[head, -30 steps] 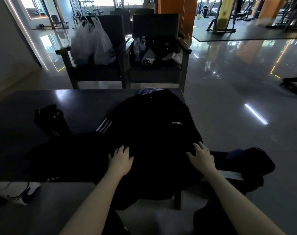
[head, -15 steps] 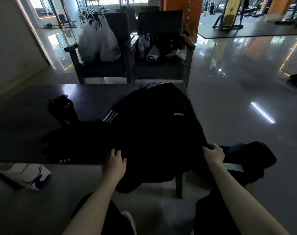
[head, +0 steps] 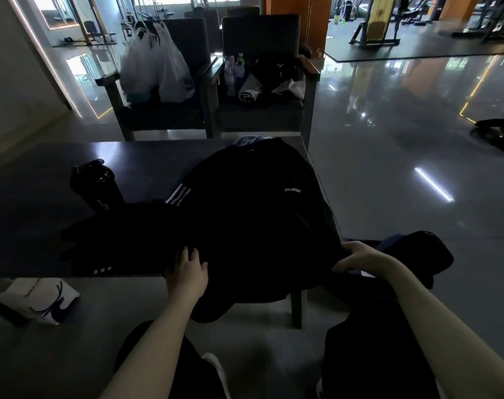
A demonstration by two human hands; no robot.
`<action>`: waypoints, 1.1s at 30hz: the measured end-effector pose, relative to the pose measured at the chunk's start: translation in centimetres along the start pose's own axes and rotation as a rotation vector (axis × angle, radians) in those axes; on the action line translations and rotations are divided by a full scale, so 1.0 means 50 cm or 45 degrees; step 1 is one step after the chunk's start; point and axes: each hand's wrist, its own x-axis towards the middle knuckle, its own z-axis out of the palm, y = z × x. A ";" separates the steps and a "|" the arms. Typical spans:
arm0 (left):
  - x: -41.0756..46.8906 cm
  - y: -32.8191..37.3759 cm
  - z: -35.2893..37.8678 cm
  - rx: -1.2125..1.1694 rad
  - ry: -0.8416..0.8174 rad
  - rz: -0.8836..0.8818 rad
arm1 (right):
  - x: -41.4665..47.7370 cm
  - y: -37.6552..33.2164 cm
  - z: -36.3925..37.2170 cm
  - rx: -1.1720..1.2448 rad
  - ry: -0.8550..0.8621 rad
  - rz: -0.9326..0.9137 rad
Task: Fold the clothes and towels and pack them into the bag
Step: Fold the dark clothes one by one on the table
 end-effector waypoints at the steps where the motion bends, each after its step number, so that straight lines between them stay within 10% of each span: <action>1: -0.001 -0.001 0.000 -0.001 -0.011 -0.001 | -0.007 -0.002 0.001 -0.137 -0.012 -0.007; 7: -0.008 -0.007 -0.017 0.039 -0.062 0.034 | -0.066 -0.039 -0.017 -0.315 0.208 -0.024; 13: -0.012 -0.005 -0.020 0.075 -0.111 0.023 | -0.090 -0.017 -0.025 0.379 0.690 -0.113; 21: -0.023 -0.027 -0.011 -0.022 -0.086 0.052 | -0.094 0.038 0.029 0.222 0.465 -0.036; 26: -0.087 -0.042 0.025 -0.156 0.336 0.015 | -0.085 0.063 0.060 0.043 0.250 0.060; 33: -0.098 -0.047 0.057 -0.885 0.236 -0.555 | -0.068 0.107 0.111 0.113 0.434 0.072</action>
